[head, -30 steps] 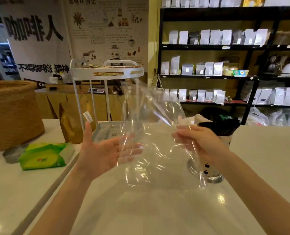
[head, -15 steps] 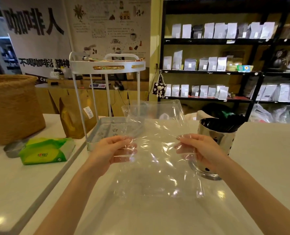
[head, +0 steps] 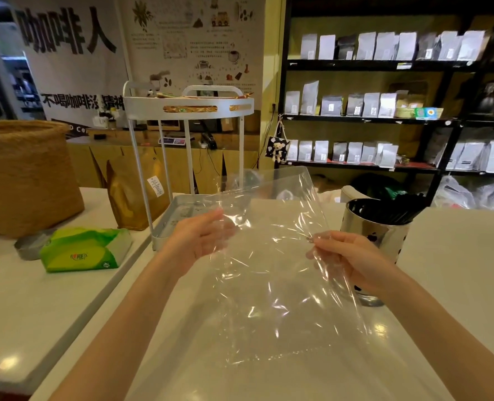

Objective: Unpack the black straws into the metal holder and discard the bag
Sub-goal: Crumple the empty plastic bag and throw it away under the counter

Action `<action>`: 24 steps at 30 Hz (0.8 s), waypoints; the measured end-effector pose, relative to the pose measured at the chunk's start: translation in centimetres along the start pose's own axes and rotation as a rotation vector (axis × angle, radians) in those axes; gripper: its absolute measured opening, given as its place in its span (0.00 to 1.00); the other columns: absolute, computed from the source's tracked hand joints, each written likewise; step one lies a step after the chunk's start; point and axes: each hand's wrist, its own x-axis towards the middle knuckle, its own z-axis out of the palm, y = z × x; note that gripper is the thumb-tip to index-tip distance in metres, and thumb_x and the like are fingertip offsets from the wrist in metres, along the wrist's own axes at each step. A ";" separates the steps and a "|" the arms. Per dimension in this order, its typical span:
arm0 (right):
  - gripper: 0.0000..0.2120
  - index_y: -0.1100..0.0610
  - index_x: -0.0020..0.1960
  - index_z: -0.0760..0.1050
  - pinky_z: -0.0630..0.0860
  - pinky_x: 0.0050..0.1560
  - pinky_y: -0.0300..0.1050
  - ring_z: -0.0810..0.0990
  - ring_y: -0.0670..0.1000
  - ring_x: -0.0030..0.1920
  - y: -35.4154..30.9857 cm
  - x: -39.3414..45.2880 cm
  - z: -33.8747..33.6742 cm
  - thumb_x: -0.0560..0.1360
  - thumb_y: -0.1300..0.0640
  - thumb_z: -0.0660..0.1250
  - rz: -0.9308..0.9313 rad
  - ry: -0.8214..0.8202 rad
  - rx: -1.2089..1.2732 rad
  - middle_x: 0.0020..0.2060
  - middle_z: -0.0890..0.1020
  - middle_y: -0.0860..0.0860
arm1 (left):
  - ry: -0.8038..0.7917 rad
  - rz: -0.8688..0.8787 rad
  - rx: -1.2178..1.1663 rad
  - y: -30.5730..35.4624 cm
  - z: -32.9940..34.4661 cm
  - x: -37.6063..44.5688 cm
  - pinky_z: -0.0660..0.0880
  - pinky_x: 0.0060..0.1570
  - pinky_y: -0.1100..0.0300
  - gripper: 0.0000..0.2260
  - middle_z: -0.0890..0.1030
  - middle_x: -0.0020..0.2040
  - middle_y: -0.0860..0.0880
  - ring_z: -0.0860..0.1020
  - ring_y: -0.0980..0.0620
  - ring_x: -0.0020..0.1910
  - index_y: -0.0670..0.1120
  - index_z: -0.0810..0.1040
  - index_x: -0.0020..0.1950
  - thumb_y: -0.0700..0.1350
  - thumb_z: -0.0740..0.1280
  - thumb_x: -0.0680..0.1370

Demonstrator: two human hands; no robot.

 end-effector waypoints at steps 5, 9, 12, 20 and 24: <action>0.05 0.62 0.48 0.79 0.76 0.25 0.35 0.79 0.47 0.28 0.6 0.3 -0.4 0.75 0.64 0.64 0.014 0.021 -0.072 0.29 0.84 0.53 | 0.188 0.039 -0.023 -0.1 0.5 0.8 0.78 0.30 0.62 0.07 0.82 0.40 0.47 0.81 0.55 0.33 0.40 0.79 0.48 0.42 0.66 0.75; 0.06 0.60 0.48 0.80 0.79 0.32 0.39 0.82 0.47 0.31 1.0 0.3 -0.9 0.74 0.64 0.65 -0.001 0.027 -0.122 0.31 0.85 0.53 | 0.341 0.081 -0.015 -0.3 1.1 0.8 0.79 0.32 0.57 0.07 0.80 0.36 0.47 0.79 0.53 0.35 0.44 0.78 0.41 0.41 0.63 0.77; 0.06 0.58 0.47 0.80 0.79 0.37 0.44 0.83 0.48 0.32 1.2 0.3 -1.1 0.74 0.64 0.65 -0.012 0.014 -0.141 0.32 0.85 0.54 | 0.422 0.252 0.191 -0.6 1.5 0.4 0.78 0.31 0.55 0.07 0.79 0.32 0.46 0.79 0.53 0.27 0.42 0.77 0.44 0.42 0.62 0.78; 0.06 0.61 0.49 0.79 0.77 0.31 0.38 0.82 0.46 0.30 1.3 0.0 -1.5 0.74 0.63 0.65 -0.017 0.016 -0.012 0.31 0.85 0.53 | 0.213 0.215 0.188 -1.5 0.8 -0.1 0.78 0.25 0.60 0.10 0.82 0.34 0.43 0.81 0.52 0.26 0.46 0.76 0.49 0.51 0.62 0.77; 0.06 0.62 0.49 0.79 0.78 0.29 0.34 0.81 0.45 0.28 1.4 0.0 -1.8 0.74 0.65 0.64 -0.025 0.041 0.005 0.29 0.84 0.52 | 0.097 0.108 0.218 -2.3 0.5 -0.6 0.78 0.30 0.63 0.07 0.83 0.34 0.48 0.82 0.55 0.32 0.41 0.80 0.47 0.45 0.68 0.73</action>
